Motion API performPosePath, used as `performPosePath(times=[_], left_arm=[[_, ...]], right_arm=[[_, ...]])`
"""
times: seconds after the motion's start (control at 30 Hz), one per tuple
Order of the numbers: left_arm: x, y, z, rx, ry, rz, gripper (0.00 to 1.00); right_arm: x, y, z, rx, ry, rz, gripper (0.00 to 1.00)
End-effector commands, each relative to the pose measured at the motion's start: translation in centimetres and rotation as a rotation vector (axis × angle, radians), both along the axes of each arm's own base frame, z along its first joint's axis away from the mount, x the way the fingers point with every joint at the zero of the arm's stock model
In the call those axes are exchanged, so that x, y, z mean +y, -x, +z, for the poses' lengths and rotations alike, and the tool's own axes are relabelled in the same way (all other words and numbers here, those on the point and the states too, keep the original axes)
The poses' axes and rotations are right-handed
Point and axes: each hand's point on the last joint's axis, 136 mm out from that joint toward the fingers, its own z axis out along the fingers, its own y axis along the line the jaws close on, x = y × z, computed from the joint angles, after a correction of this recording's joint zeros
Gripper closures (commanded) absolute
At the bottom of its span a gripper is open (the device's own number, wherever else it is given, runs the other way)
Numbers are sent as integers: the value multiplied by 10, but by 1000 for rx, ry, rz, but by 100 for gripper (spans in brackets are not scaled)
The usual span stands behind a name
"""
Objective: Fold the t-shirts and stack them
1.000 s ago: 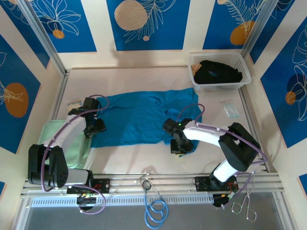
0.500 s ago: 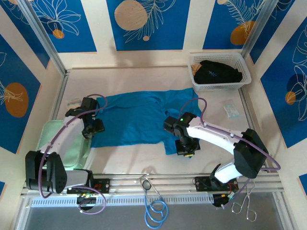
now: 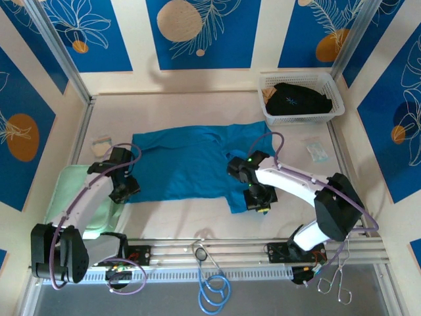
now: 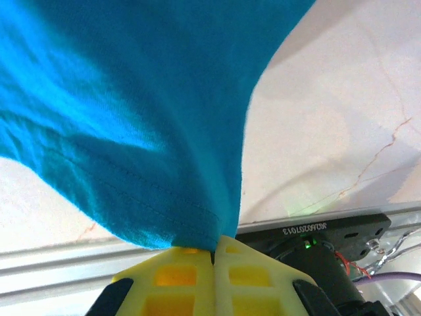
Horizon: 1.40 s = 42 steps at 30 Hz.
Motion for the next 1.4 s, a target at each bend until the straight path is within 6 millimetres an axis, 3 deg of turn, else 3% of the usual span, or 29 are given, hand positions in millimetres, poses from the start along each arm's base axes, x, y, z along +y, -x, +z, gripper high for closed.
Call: performPosePath(times=[0.0,0.37,0.5,0.73,0.93,1.37], left_arm=[[-3,16,-7,54,26,69,55],[3,34,-23,136,0,110,54],[0,27,-32,121,14,132,54],[6,20,-34,82,-12,178,53],[18,24,-39,106,-80,228,55],[2,19,-69,151,-6,246,64]], right_arm=[[-18,-18,10,-78,12,-32,100],[-28,-65,32,-217,-143,-162,100],[-32,-79,46,-261,-129,-131,100],[-35,-87,48,-246,-121,-48,100],[-52,-92,54,-238,-53,-21,100],[-57,-94,54,-266,-88,-31,100]])
